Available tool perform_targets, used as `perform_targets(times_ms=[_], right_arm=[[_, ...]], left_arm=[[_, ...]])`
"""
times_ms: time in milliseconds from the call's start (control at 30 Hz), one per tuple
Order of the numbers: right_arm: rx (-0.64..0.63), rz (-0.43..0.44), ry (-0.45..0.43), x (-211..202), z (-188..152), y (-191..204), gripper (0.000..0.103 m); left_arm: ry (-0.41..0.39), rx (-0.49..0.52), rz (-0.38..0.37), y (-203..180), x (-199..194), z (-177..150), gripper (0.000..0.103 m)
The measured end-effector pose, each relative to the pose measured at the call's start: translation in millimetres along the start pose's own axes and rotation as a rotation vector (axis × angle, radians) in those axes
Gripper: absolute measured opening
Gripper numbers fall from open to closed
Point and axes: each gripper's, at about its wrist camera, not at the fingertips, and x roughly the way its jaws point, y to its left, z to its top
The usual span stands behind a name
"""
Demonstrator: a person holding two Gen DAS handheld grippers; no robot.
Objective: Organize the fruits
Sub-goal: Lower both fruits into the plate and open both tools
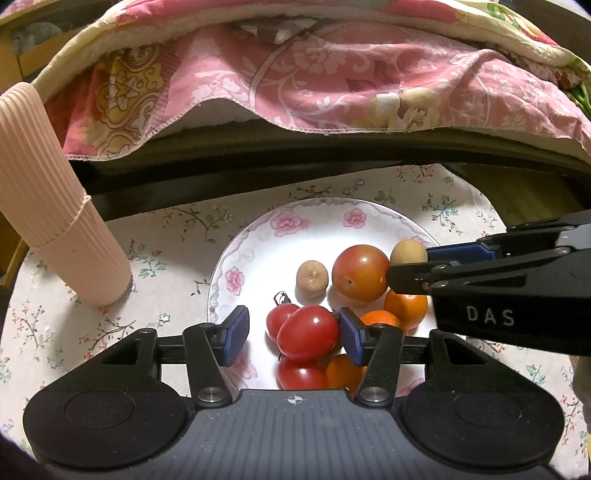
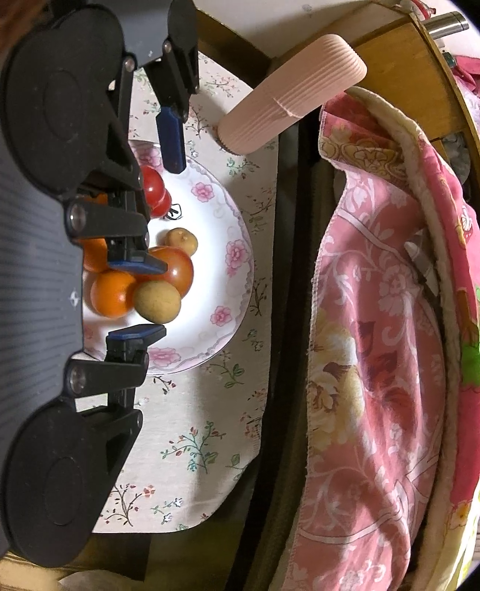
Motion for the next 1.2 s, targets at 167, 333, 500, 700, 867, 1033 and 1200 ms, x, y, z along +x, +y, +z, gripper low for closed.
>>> perform_targets(times_ms=[167, 333, 500, 700, 867, 1033, 1200], right_arm=[[-0.005, -0.002, 0.013, -1.4, -1.8, -0.1, 0.03], [-0.008, 0.003, 0.01, -5.4, -2.5, 0.7, 0.03], [0.004, 0.0, 0.007, -8.3, -2.0, -2.0, 0.031], [0.014, -0.004, 0.003, -12.6, -2.9, -4.4, 0.031], [0.021, -0.005, -0.002, -16.1, -3.5, -4.0, 0.031], [0.032, -0.004, -0.006, -19.5, -4.1, -6.9, 0.037], [0.029, -0.005, -0.003, -20.9, -5.7, -6.3, 0.037]], left_arm=[[0.009, -0.001, 0.007, 0.5, -1.3, -0.9, 0.061], [0.01, -0.002, 0.01, 0.3, -3.6, 0.0, 0.063], [0.007, -0.018, 0.007, 1.6, -6.9, 0.4, 0.064], [0.006, -0.027, 0.006, 1.0, -11.5, 0.3, 0.065], [0.0, -0.032, 0.022, 1.1, -15.3, -0.6, 0.067], [-0.013, -0.042, 0.018, 2.8, -20.7, 0.3, 0.068], [-0.02, -0.039, 0.031, 3.2, -23.7, 0.5, 0.068]])
